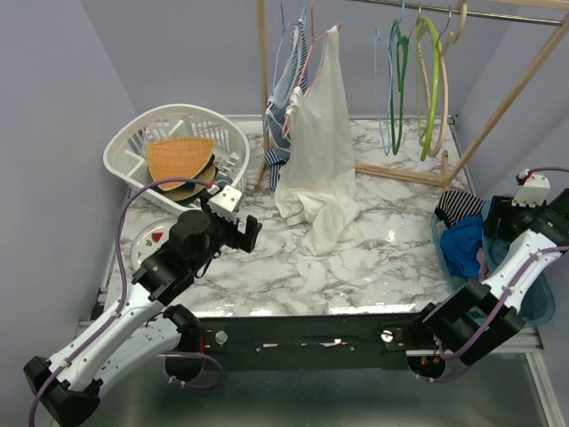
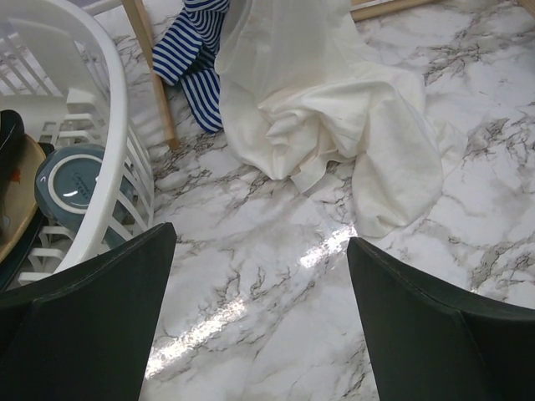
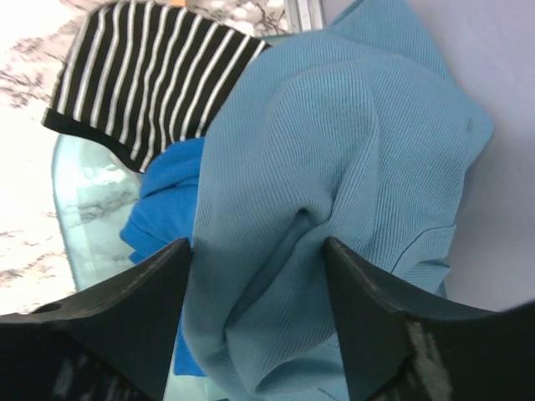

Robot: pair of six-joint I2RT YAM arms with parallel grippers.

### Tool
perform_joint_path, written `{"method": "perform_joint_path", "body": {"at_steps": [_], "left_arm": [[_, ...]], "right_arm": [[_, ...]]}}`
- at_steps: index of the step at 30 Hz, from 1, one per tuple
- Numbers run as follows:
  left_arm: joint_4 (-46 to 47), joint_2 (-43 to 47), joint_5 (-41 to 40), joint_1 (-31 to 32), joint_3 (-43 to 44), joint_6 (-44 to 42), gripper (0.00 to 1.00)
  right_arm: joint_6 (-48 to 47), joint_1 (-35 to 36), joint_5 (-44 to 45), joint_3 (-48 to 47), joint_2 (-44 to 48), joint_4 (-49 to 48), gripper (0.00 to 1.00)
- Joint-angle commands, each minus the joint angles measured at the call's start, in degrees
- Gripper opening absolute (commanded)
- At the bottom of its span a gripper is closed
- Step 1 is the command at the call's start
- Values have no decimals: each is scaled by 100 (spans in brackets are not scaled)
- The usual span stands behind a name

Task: Place the tank top on the hanger

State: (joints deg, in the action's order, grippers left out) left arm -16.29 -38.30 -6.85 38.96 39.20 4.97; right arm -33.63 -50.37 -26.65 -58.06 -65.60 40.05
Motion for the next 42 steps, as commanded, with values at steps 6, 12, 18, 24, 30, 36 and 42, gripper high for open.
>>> {"method": "perform_joint_path", "body": {"at_steps": [6,12,18,24,30,36,42], "left_arm": [[188,156,-35,-38,-70,-75,99],[206,253,-36,-38,-53,-67,99],[206,306,26,-38,52,-58,99],[162,323,35,-38,88,-49,99],[135,411,131,-46,167,-5,99],[83,438,641,-46,316,206,99],[30,429,870,-46,544,548,99]], "right_arm": [[-206,-52,266,173,99,-384,26],[-48,-52,21,-599,890,72,1],[259,-52,-304,-2205,1226,608,0],[699,-52,-628,-3649,707,872,0],[438,-52,-2480,-4959,627,1943,1],[-510,-52,-3748,-4215,1198,3077,0],[-2004,9,-4566,-2942,1656,4519,1]]}}
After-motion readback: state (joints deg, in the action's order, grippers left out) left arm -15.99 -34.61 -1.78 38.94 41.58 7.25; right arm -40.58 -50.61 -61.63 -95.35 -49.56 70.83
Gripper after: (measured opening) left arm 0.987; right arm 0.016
